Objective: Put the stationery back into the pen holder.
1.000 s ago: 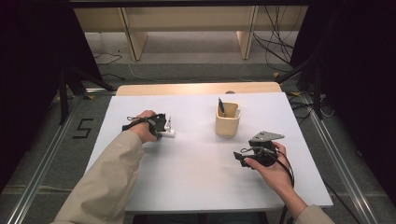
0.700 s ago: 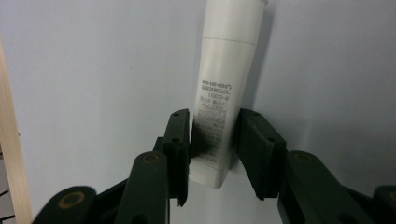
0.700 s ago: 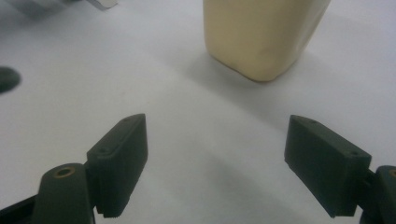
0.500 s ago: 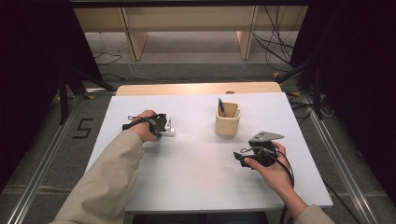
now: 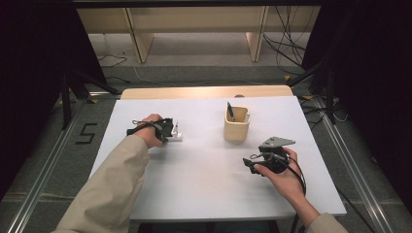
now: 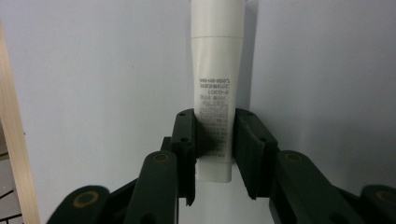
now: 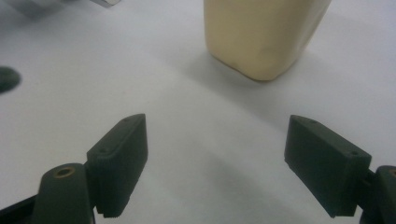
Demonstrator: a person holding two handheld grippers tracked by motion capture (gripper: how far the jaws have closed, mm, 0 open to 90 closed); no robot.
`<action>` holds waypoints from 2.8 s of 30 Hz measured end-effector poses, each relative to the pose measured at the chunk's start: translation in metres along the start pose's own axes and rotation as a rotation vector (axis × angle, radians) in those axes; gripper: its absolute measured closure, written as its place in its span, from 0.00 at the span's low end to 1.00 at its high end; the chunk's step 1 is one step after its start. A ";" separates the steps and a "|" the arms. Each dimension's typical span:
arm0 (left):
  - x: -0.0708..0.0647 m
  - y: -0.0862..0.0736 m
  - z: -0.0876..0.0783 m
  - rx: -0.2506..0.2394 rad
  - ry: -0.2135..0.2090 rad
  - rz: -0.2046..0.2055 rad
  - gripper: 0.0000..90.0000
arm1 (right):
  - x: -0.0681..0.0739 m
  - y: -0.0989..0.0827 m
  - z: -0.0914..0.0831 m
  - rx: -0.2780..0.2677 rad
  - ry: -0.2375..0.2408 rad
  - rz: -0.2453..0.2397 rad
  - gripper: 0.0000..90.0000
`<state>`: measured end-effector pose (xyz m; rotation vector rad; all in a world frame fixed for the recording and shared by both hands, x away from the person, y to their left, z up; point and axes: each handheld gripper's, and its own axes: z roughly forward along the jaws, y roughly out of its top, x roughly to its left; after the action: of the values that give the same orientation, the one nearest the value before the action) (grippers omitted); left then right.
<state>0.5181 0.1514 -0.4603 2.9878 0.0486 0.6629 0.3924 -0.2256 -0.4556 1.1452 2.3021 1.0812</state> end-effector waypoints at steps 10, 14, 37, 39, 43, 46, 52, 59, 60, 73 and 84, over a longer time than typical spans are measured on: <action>0.001 0.000 0.000 0.000 -0.009 -0.020 0.79 | 0.000 0.000 0.000 -0.001 0.003 0.001 0.25; 0.001 0.001 -0.001 0.004 -0.010 -0.023 0.79 | 0.000 0.000 0.000 0.000 0.004 0.001 0.25; 0.002 0.001 -0.001 0.005 -0.008 -0.043 0.79 | 0.000 0.000 0.001 0.001 0.004 0.004 0.25; 0.002 0.001 -0.001 0.000 -0.010 -0.053 0.79 | 0.000 -0.001 0.001 0.002 0.005 0.003 0.25; 0.002 0.001 -0.003 -0.014 -0.002 -0.058 0.79 | 0.000 -0.001 0.001 0.002 0.004 0.005 0.25; 0.002 0.001 -0.004 -0.030 0.006 -0.072 0.79 | 0.000 -0.001 0.001 0.002 0.004 0.004 0.25; 0.003 -0.002 -0.010 -0.072 0.028 -0.113 0.79 | 0.000 -0.001 0.001 0.000 0.003 0.005 0.25; -0.001 -0.007 -0.015 -0.140 0.053 -0.172 0.79 | 0.000 -0.001 0.001 0.000 0.002 0.005 0.25; -0.002 -0.007 -0.016 -0.160 0.058 -0.192 0.79 | 0.000 -0.001 0.001 0.000 0.001 0.006 0.25; -0.011 -0.010 -0.029 -0.324 0.083 -0.320 0.79 | -0.001 -0.001 0.000 -0.003 -0.003 0.007 0.25; -0.024 0.001 -0.038 -0.487 0.130 -0.450 0.79 | -0.002 -0.001 0.000 -0.005 -0.007 0.009 0.25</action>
<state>0.4804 0.1520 -0.4361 2.3499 0.4765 0.6872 0.3925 -0.2276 -0.4563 1.1565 2.2896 1.0843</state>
